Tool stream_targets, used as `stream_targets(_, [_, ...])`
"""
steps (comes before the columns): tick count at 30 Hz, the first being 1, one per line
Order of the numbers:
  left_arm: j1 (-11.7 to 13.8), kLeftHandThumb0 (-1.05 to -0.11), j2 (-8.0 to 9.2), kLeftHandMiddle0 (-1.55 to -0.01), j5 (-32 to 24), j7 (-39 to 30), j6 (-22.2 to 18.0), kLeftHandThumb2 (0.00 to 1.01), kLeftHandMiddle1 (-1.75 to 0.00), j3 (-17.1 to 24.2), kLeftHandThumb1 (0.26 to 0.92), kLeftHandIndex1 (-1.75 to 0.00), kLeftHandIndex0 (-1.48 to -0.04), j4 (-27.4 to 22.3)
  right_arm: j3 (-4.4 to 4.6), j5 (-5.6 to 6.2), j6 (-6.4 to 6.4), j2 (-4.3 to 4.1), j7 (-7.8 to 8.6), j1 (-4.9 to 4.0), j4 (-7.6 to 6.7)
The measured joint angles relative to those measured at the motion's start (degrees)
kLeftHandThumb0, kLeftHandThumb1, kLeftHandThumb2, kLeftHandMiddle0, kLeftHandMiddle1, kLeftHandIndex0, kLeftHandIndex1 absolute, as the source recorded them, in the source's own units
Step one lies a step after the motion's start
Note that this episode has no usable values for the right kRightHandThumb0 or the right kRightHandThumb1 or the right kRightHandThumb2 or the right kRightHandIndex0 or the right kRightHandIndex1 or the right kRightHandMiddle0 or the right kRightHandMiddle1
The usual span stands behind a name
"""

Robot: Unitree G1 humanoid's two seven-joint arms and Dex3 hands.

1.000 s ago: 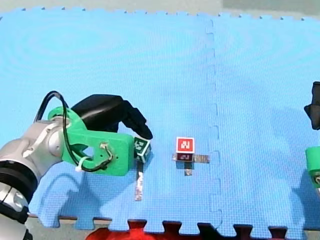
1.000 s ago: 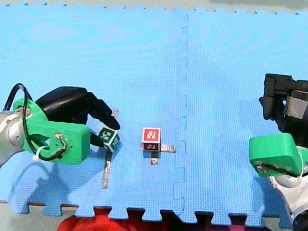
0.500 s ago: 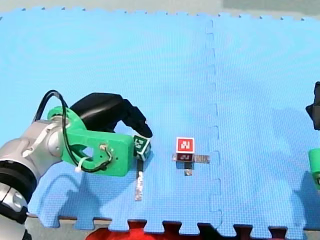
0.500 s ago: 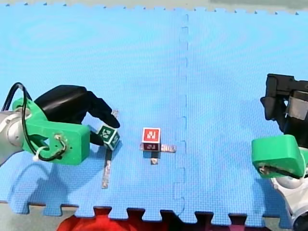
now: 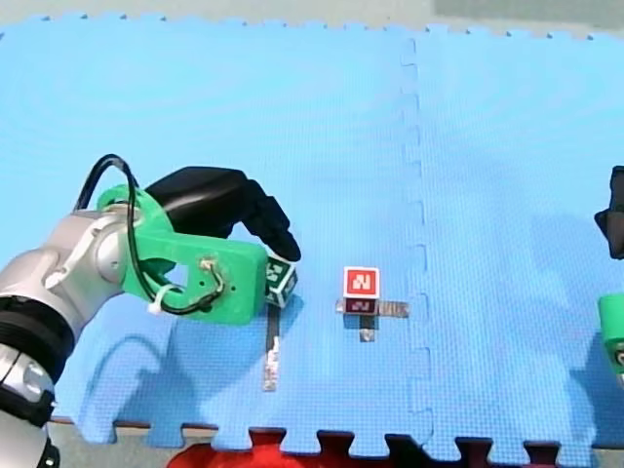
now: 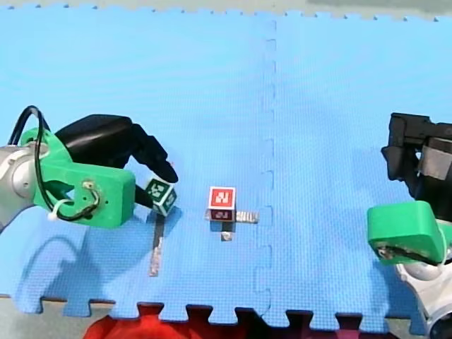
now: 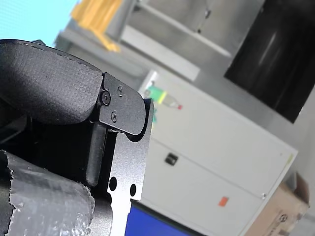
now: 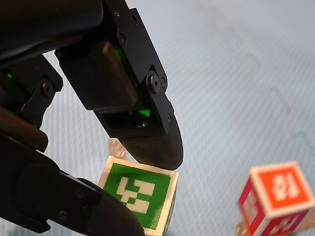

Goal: Stack cube left

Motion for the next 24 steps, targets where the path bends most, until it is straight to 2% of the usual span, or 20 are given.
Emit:
stream_targets(9, [-0.5, -0.483, 0.38, -0.95, -2.4, -4.3, 3.2, 0.0, -1.75, 1.8, 0.743, 0.0, -1.32, -4.6, 0.19, 0.09, -0.18, 0.3, 0.1, -0.02, 0.41])
stream_targets(24, [-1.5, -0.479, -0.16, -0.97, -2.9, -6.9, 6.8, 0.0, -1.75, 1.8, 0.741, 0.0, -1.32, -7.2, 0.34, 0.1, -0.09, 1.1, 0.06, -0.43, 0.93])
